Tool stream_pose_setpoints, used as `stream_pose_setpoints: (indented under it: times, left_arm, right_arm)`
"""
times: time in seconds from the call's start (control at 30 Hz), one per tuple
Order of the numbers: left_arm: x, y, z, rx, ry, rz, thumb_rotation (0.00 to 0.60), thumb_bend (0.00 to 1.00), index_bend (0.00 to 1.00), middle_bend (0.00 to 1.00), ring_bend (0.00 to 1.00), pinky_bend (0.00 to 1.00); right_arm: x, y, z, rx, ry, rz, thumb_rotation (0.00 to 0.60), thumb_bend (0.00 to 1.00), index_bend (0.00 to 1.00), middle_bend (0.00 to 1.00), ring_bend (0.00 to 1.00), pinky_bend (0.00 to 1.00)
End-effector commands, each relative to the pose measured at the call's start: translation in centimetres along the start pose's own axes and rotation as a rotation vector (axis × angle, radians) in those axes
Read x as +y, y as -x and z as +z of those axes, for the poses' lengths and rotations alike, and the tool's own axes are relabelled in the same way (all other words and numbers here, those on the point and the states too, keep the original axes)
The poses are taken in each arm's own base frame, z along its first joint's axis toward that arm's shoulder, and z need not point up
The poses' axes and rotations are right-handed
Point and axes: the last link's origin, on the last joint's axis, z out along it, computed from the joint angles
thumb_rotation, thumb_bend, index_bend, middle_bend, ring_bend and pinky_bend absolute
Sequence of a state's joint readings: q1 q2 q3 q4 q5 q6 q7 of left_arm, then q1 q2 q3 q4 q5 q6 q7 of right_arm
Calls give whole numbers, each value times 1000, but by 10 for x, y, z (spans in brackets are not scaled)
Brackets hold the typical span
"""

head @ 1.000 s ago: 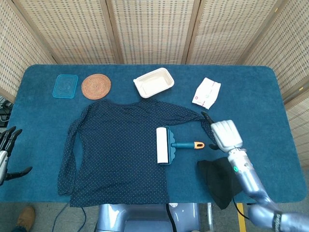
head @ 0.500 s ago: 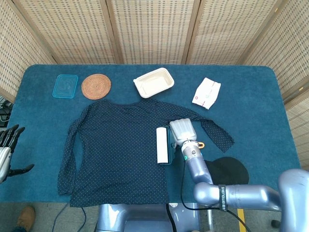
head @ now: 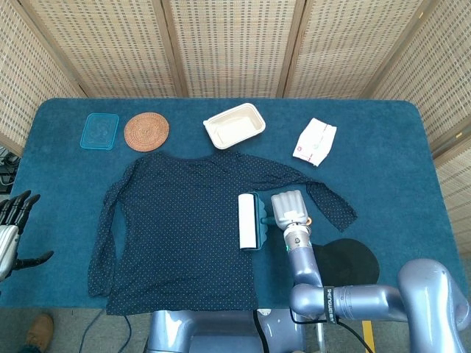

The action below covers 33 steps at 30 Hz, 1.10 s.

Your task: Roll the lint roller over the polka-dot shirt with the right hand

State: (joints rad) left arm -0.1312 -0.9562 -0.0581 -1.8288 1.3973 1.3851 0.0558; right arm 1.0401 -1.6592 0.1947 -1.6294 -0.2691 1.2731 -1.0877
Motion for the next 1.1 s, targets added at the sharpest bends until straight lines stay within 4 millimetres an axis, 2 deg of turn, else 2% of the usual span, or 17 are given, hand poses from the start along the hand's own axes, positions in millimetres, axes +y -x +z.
stream_pose_setpoints:
  times: [0.03,0.93,1.03,1.1]
  left_arm:
    - [0,0,0,0,1,0,600,0,0,0,0,0]
    - [-1,2,2,-3,-6,4,600,0,0,0,0,0]
    - [-2,1,2,-2,-9,3,600,0,0,0,0,0]
    - [-2,1,2,-1,-11,1,600,0,0,0,0,0]
  right_arm:
    - [0,6,1,-10,3,2,600,373,428,1000,1000,1000]
    - [-16,38,14,-31,12,-10,600,405,458,1000,1000,1000]
    - [-17,41,15,-33,10,-10,600,451,475,1000,1000,1000]
    - [-17,42,15,-31,9,-10,600,565,513,1000,1000,1000]
